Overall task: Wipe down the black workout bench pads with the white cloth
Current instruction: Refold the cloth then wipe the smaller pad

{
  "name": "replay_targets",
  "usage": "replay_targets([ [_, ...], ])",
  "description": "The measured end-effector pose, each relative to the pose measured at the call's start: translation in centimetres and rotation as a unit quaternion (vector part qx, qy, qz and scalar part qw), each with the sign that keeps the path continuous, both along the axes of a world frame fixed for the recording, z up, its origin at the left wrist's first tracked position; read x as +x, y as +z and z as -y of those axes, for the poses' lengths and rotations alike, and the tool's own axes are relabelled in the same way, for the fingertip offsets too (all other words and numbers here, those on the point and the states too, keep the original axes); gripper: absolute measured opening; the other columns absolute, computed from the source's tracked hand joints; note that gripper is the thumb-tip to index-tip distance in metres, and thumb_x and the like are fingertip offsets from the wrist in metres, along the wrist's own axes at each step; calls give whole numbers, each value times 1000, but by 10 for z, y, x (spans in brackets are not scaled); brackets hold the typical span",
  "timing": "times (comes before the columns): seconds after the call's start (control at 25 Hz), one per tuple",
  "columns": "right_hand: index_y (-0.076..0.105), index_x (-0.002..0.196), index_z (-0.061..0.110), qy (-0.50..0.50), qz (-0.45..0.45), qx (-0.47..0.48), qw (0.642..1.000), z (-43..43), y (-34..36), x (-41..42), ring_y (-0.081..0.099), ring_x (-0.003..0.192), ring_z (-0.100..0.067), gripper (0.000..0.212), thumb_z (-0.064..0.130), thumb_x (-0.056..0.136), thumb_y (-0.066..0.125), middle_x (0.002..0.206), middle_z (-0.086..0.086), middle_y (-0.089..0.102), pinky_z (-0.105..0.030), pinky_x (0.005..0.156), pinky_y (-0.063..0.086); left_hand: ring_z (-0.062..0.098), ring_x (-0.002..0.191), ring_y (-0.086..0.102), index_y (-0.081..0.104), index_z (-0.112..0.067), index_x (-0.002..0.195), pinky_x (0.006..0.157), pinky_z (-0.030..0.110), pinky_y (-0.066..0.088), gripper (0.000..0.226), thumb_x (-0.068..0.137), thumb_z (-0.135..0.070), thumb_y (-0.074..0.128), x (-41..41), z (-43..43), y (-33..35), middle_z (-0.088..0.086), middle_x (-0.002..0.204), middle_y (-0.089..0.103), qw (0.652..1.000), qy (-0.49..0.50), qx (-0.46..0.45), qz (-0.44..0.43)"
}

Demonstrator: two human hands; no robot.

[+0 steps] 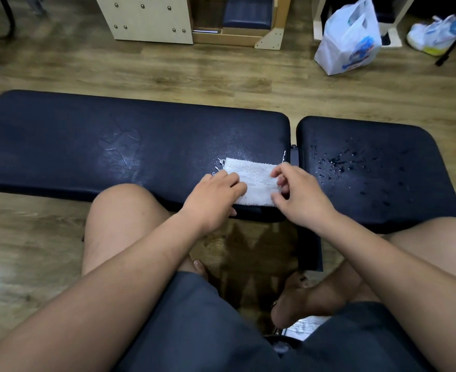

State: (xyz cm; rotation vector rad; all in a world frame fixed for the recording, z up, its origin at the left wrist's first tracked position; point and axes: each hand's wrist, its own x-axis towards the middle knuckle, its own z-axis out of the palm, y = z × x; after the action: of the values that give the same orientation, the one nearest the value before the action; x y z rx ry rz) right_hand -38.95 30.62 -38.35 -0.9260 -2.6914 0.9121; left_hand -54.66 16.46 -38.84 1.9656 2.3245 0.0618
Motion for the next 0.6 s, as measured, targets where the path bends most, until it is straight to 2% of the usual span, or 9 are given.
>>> replay_targets([
  [0.08,58,99,23,93,-7,72,993,3,0,5,50,92,-17,22,25,80,67,97,5,55,-37,82,47,20,105,43,55,-22,113,84,32,34,32,86,-27,69,-5,-1,-1,-4,116,50,999,20,9,50],
  [0.16,60,102,23,139,53,79,986,3,-5,8,46,99,-16,26,35,80,70,102,6,54,-35,87,45,19,103,41,56,-21,111,88,33,38,30,86,-26,70,-7,1,-2,-4,115,51,996,28,6,87],
  [0.2,59,104,23,135,68,68,986,3,-8,7,46,101,-17,28,33,81,70,104,7,53,-36,88,45,19,103,41,56,-20,111,89,34,39,29,86,-25,70,-8,2,-3,-4,115,51,995,31,6,96],
  [0.36,60,106,21,119,34,68,990,2,-7,4,51,95,-18,19,17,87,61,99,3,60,-38,82,48,23,105,48,59,-20,112,90,37,38,19,94,-23,57,-10,0,-3,-2,112,56,996,30,28,83],
  [0.44,60,107,23,104,33,21,994,1,-4,7,57,85,-17,19,18,89,59,92,4,64,-31,76,48,23,105,53,62,-19,113,92,39,40,18,96,-23,54,-13,2,-4,-2,109,58,988,41,38,147],
  [0.52,59,104,24,59,24,-59,996,-2,0,8,58,74,-13,18,17,88,62,84,5,64,-22,70,45,21,97,56,64,-17,110,90,40,45,17,95,-18,56,-16,2,-6,-2,103,58,963,74,73,250],
  [0.6,58,98,25,0,-2,-90,996,-9,2,3,56,68,-8,16,16,86,65,79,8,63,-14,66,41,16,87,52,62,-16,108,85,38,47,15,93,-15,58,-18,-1,-8,-1,102,56,939,132,125,292],
])
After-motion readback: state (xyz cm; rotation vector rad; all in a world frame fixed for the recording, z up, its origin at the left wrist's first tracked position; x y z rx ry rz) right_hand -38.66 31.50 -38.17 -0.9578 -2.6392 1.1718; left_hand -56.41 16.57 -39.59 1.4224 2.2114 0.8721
